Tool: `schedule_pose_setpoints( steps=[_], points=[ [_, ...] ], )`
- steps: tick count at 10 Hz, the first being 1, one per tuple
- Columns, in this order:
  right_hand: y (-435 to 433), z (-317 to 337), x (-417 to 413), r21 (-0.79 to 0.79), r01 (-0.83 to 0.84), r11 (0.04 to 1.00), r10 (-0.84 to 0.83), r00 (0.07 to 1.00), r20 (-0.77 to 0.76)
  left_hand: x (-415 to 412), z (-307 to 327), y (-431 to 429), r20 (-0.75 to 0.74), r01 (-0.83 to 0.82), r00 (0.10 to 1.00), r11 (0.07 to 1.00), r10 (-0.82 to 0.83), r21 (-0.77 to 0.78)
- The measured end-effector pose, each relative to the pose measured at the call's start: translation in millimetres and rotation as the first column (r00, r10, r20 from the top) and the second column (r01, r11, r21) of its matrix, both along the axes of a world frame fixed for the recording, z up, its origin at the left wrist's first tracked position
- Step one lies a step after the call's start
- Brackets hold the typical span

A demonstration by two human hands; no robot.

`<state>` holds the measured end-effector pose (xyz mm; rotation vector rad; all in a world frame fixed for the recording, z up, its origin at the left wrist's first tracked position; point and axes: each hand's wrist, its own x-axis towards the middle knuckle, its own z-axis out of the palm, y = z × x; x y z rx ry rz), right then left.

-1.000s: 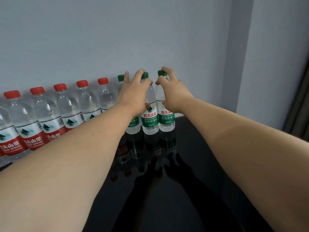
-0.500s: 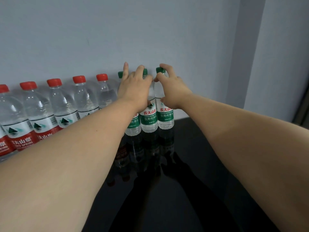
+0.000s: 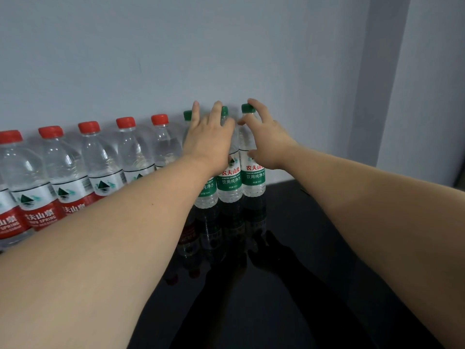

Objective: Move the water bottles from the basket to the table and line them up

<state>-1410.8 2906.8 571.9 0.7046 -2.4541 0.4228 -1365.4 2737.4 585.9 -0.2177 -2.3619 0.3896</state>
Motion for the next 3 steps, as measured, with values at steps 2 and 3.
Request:
schedule_pose_setpoints(
  steps=[2,3],
  points=[
    [5.4,9.6,18.1,0.046,-0.060,0.997,0.057,0.996,0.067,2.9,-3.8,-10.9,0.008,-0.009,1.000,0.999,0.008,0.032],
    [9.2,10.6,27.8,0.036,0.002,0.999,-0.003,1.000,0.029,20.2,5.1,-15.8,0.035,0.013,0.999,0.999,-0.014,0.042]
  ],
)
